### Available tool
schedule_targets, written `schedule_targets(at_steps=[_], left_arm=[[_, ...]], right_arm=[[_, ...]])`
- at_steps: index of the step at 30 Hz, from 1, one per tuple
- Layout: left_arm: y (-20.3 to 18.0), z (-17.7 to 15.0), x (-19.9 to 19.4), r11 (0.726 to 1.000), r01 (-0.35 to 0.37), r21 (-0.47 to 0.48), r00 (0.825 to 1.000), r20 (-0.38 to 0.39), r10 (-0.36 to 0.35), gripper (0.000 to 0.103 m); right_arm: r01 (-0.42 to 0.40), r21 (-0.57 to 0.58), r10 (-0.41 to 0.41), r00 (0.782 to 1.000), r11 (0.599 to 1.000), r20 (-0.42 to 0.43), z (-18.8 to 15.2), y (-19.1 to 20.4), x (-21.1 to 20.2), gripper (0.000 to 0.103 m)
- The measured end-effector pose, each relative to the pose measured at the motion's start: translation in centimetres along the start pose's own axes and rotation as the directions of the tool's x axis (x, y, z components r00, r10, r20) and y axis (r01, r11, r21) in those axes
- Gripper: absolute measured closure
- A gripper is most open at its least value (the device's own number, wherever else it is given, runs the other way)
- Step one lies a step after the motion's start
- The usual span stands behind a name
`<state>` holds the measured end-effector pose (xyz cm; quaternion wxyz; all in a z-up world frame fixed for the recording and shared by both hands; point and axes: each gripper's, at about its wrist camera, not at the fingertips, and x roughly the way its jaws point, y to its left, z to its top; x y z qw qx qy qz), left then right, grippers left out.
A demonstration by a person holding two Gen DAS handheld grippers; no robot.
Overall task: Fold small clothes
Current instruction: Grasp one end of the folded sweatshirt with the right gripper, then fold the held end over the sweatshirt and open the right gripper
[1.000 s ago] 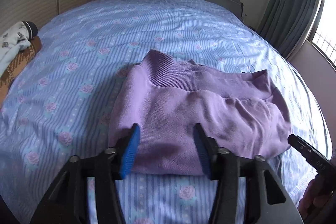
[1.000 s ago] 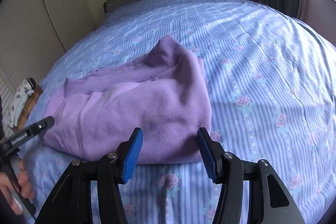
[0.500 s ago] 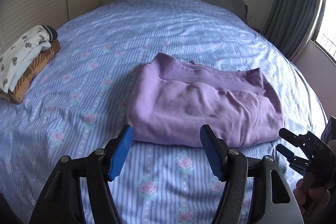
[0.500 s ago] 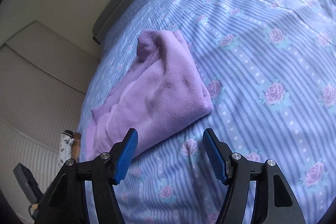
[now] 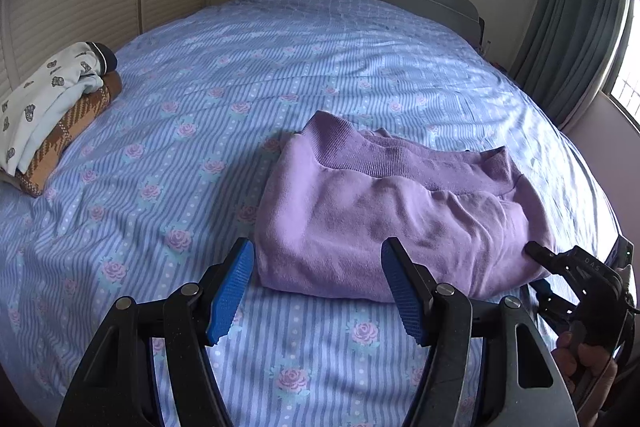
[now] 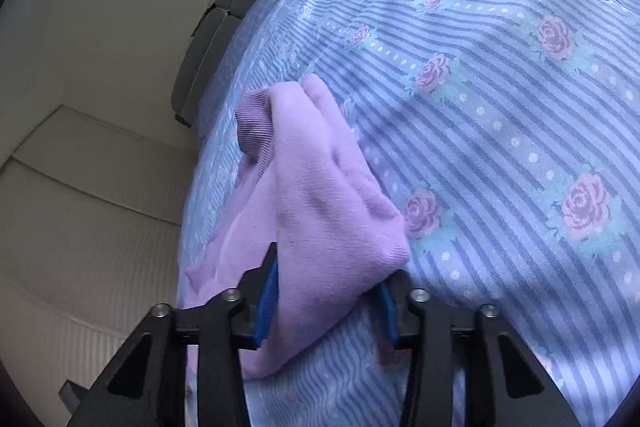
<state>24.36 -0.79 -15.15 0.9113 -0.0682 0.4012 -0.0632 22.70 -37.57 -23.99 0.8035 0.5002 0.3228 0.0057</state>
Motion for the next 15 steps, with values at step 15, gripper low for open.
schedule_targets(at_steps=[15], left_arm=[[9.0, 0.4, -5.0, 0.988, -0.081, -0.130, 0.995, 0.054, 0.089, 0.037]], right_arm=[[0.279, -0.679, -0.103, 0.952, 0.679, 0.289, -6.4, 20.4, -1.3, 0.073]])
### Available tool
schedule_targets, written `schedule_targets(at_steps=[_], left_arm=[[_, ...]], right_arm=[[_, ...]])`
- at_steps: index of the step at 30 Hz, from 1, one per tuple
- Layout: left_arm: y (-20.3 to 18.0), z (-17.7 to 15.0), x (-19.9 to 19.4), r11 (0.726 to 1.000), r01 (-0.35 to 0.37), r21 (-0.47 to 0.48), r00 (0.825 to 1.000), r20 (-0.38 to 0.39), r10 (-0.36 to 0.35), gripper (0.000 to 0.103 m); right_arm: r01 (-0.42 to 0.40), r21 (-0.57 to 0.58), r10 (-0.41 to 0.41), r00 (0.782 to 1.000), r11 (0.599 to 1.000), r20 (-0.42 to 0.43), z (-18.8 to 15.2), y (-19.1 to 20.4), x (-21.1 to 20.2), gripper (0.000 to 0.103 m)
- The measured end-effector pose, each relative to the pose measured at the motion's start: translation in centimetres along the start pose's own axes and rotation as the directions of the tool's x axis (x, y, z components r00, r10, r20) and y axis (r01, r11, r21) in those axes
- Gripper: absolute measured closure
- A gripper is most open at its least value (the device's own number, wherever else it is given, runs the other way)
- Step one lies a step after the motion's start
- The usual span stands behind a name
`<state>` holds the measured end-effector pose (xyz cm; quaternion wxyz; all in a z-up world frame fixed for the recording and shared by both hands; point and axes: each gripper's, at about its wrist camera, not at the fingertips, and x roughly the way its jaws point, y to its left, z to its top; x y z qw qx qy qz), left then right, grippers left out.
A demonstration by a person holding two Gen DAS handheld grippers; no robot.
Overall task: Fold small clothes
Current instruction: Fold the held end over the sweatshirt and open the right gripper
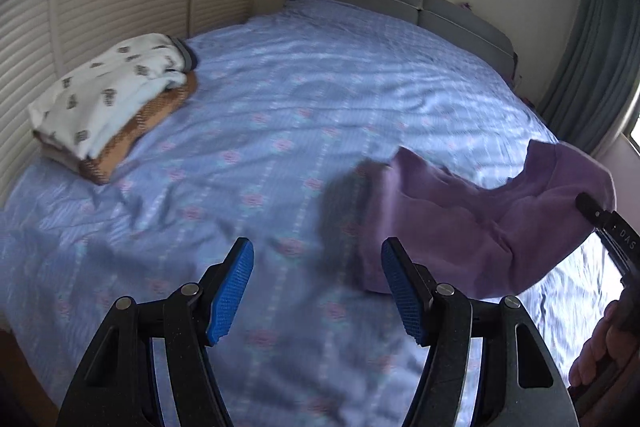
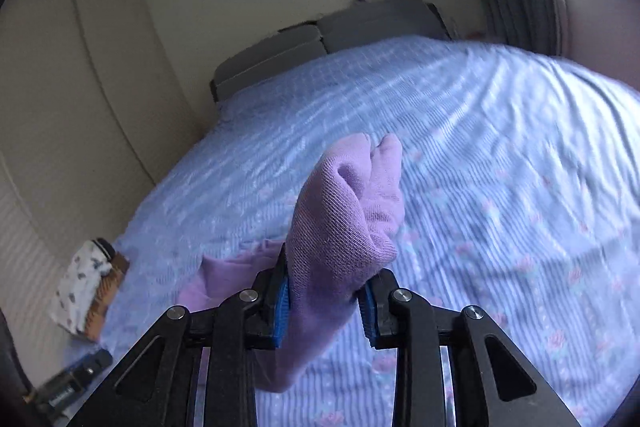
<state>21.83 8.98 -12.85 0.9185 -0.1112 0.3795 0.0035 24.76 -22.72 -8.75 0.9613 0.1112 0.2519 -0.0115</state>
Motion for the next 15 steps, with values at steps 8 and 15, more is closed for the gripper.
schedule_targets(at_steps=[8, 15], left_arm=[[7.3, 0.5, -1.7, 0.996, -0.067, -0.052, 0.998, -0.001, 0.067, 0.037], [11.5, -0.5, -1.9, 0.994, -0.098, -0.057, 0.995, -0.037, 0.096, 0.037]], right_arm=[[0.017, -0.546, -0.046, 0.998, 0.837, -0.041, -6.6, 14.4, 3.3, 0.074], [0.064, -0.773, -0.182, 0.981, 0.631, -0.067, -14.4, 19.1, 5.7, 0.073]])
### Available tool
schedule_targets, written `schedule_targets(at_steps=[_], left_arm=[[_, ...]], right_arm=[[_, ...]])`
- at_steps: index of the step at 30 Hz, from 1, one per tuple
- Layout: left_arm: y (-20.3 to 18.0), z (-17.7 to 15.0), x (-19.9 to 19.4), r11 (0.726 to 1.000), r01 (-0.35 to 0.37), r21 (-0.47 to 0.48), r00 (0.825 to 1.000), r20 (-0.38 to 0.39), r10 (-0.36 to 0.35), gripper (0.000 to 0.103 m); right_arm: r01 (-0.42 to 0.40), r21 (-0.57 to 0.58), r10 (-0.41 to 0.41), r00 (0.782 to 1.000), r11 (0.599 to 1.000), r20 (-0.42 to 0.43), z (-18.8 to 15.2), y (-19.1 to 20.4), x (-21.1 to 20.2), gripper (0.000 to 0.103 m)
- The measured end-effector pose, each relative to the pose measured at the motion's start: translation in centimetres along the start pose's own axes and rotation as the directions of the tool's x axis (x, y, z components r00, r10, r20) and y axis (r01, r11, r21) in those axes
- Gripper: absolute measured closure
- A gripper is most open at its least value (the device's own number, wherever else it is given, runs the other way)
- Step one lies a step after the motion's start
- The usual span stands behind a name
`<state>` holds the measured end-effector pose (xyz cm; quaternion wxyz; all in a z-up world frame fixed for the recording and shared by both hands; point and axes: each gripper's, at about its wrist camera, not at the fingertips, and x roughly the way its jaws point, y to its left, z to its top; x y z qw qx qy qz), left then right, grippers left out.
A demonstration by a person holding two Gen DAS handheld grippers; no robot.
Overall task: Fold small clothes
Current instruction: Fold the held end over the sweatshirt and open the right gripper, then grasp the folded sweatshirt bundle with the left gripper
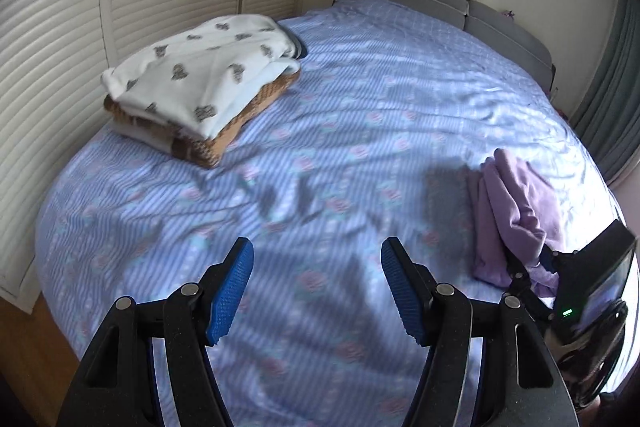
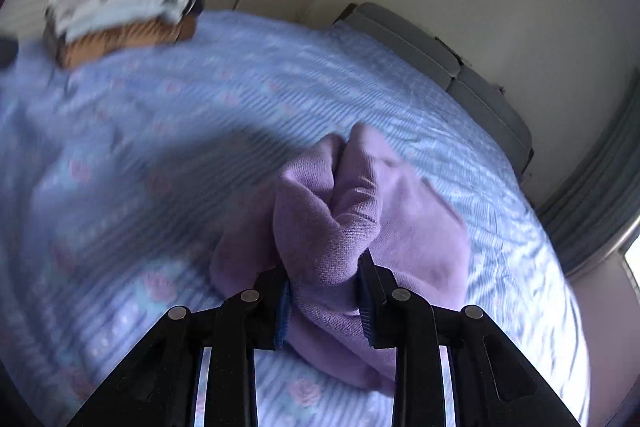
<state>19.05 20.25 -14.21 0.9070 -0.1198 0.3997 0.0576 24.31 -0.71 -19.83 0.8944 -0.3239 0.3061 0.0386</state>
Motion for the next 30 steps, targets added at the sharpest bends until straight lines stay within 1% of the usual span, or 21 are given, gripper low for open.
schedule_targets(at_steps=[2, 3, 6, 8, 13, 16, 19, 20, 23, 24, 25, 27, 29, 30], left_arm=[[0.7, -0.4, 0.3, 1.000, 0.000, -0.005, 1.000, -0.011, 0.000, 0.037], [0.9, -0.5, 0.4, 1.000, 0.000, -0.007, 1.000, -0.017, 0.000, 0.037], [1.2, -0.7, 0.8, 1.000, 0.014, -0.014, 0.999, -0.034, -0.014, 0.037], [0.9, -0.7, 0.6, 1.000, 0.022, -0.007, 0.999, -0.038, -0.022, 0.037], [-0.8, 0.3, -0.4, 0.998, 0.056, 0.017, 0.998, -0.015, -0.055, 0.037], [-3.1, 1.0, -0.9, 0.995, 0.094, 0.045, 0.996, -0.002, -0.094, 0.036], [-6.3, 1.5, -1.3, 0.983, 0.163, 0.088, 0.986, 0.003, -0.164, 0.036], [-7.5, 1.6, -1.3, 0.977, 0.189, 0.102, 0.982, 0.002, -0.191, 0.036], [-11.7, 1.9, -0.9, 0.951, 0.266, 0.156, 0.963, -0.005, -0.268, 0.037], [-13.2, 2.0, -0.6, 0.940, 0.297, 0.170, 0.954, -0.013, -0.300, 0.038], [-14.7, 2.1, -0.3, 0.929, 0.322, 0.185, 0.946, -0.024, -0.323, 0.044], [-17.5, 2.2, 0.5, 0.910, 0.353, 0.219, 0.935, -0.041, -0.353, 0.050], [-19.6, 2.3, 1.4, 0.898, 0.362, 0.248, 0.931, -0.050, -0.362, 0.053], [-20.3, 2.3, 1.9, 0.893, 0.366, 0.263, 0.930, -0.059, -0.364, 0.056]], right_arm=[[0.050, -0.072, -0.050, 0.999, 0.996, 0.003, -0.3, 1.6, 0.1, 0.073], [0.059, -0.085, -0.059, 0.998, 0.995, 0.005, -0.4, 2.0, 0.1, 0.073], [0.070, -0.073, -0.070, 0.998, 0.995, 0.002, -0.1, 1.8, -0.3, 0.072], [0.075, -0.048, -0.075, 0.997, 0.996, 0.003, 0.1, 1.3, -1.0, 0.068], [0.008, 0.027, -0.010, 0.998, 1.000, 0.063, -0.1, -1.0, -4.2, 0.055], [-0.049, 0.100, 0.041, 0.996, 0.994, 0.085, -1.0, -2.9, -6.4, 0.054], [-0.127, 0.231, 0.108, 0.990, 0.965, 0.096, -3.2, -6.0, -8.1, 0.053], [-0.150, 0.284, 0.128, 0.987, 0.947, 0.096, -4.2, -7.3, -8.5, 0.053], [-0.182, 0.409, 0.165, 0.983, 0.894, 0.077, -7.0, -10.7, -8.8, 0.053], [-0.183, 0.439, 0.170, 0.983, 0.880, 0.069, -7.8, -11.7, -8.7, 0.053], [-0.181, 0.468, 0.172, 0.983, 0.865, 0.062, -8.6, -12.5, -8.5, 0.053], [-0.171, 0.524, 0.173, 0.984, 0.834, 0.046, -10.2, -14.6, -8.2, 0.053], [-0.160, 0.569, 0.172, 0.985, 0.807, 0.034, -11.7, -16.3, -7.9, 0.053], [-0.157, 0.585, 0.172, 0.985, 0.796, 0.031, -12.2, -17.0, -7.8, 0.053]])
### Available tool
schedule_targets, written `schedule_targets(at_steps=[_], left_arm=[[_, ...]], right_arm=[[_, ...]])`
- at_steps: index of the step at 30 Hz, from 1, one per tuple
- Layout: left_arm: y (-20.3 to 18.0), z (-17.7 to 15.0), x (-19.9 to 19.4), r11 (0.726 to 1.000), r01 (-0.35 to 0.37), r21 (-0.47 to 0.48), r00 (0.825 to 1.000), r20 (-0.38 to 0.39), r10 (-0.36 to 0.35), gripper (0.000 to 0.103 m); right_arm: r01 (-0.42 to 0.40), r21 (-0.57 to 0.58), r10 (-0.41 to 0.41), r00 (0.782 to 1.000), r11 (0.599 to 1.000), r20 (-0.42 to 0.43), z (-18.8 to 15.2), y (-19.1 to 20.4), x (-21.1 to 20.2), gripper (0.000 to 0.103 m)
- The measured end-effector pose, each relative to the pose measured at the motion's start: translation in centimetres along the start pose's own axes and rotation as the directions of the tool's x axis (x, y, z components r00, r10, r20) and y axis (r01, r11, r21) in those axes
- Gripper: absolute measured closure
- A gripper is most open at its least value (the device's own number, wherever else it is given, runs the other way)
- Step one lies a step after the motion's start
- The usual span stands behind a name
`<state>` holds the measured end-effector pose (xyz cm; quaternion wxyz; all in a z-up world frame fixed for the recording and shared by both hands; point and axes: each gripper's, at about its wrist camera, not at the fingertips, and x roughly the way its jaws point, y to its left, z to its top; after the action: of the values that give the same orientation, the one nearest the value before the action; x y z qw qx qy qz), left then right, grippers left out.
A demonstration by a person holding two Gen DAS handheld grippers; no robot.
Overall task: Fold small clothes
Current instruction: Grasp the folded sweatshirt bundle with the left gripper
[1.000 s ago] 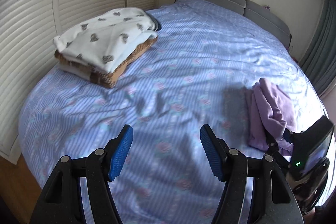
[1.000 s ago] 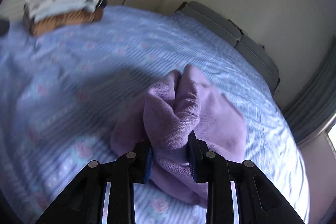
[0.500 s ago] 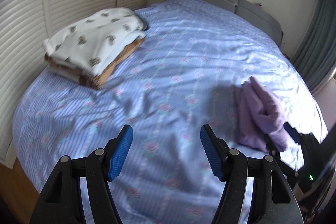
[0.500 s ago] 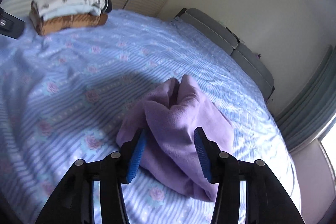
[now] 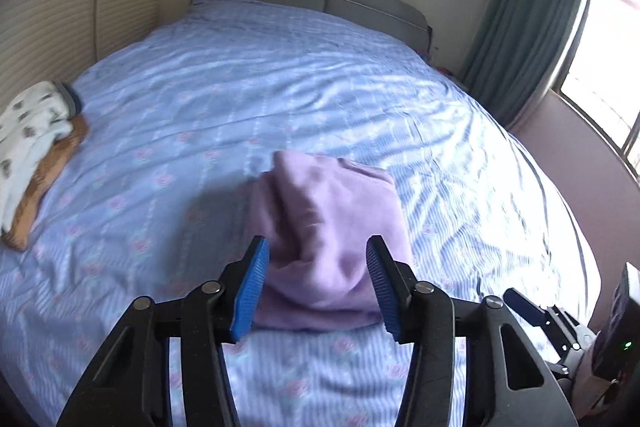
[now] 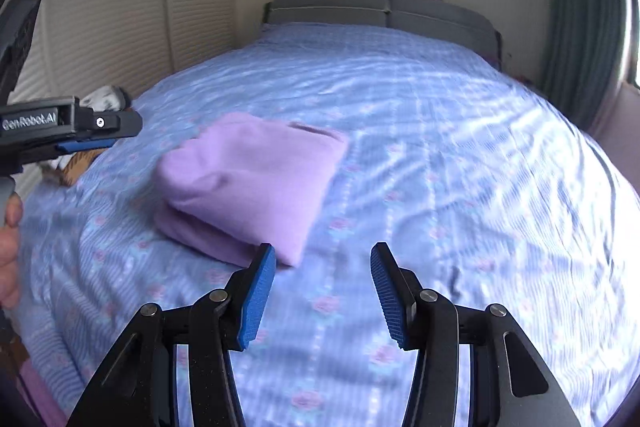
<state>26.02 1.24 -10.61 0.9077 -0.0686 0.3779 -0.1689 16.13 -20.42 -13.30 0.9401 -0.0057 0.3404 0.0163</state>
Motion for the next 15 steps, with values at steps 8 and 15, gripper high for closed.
schedule_targets(at_steps=[8, 15], left_arm=[[0.2, -0.2, 5.6, 0.999, -0.042, 0.025, 0.991, -0.122, 0.045, 0.079], [2.7, -2.4, 6.4, 0.998, -0.048, -0.038, 0.984, -0.173, 0.041, 0.087]], right_arm=[[-0.003, 0.104, 0.005, 1.000, 0.995, -0.014, -0.6, -4.0, 0.6, 0.053], [-0.020, 0.129, 0.026, 0.999, 0.991, -0.039, -1.4, -4.5, 1.7, 0.053]])
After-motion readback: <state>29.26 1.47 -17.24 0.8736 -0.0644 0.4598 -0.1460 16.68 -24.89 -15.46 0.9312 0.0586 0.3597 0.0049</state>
